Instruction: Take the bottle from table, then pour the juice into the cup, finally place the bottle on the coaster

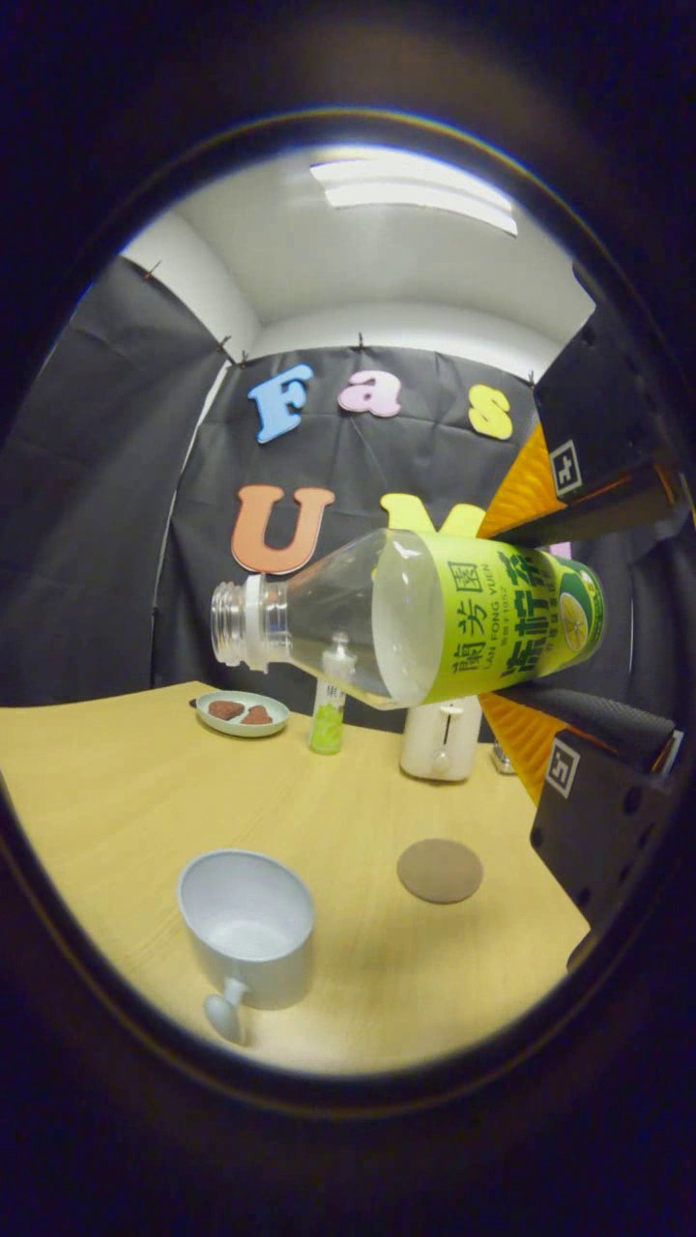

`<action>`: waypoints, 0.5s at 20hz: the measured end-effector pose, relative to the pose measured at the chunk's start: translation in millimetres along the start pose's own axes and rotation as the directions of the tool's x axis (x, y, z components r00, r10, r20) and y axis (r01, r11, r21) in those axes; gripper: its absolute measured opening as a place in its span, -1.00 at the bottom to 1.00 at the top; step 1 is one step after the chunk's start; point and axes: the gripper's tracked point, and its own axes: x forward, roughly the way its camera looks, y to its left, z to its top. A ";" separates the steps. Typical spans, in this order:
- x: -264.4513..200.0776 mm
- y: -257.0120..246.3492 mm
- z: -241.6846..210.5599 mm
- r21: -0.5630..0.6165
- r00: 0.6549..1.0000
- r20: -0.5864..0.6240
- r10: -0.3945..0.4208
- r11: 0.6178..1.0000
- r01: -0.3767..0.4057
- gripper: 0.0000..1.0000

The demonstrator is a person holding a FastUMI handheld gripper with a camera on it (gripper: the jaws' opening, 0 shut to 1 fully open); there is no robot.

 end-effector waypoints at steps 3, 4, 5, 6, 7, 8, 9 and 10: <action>-3.6 19.1 -3.8 0.121 0.998 -0.009 0.055 0.991 -0.053 0.52; -3.5 24.6 -6.0 0.184 0.996 -0.018 0.083 0.980 -0.078 0.52; -3.2 29.2 -6.9 0.254 0.994 -0.025 0.110 0.962 -0.100 0.52; -3.7 35.5 -8.1 0.334 0.989 -0.022 0.144 0.934 -0.129 0.52; -5.3 43.0 -6.9 0.423 0.983 -0.017 0.185 0.892 -0.160 0.52; -8.2 51.1 -4.0 0.518 0.973 0.006 0.230 0.831 -0.200 0.52; -11.3 58.7 1.3 0.604 0.961 0.033 0.273 0.761 -0.237 0.53; -14.5 62.3 6.5 0.673 0.950 0.067 0.305 0.689 -0.269 0.53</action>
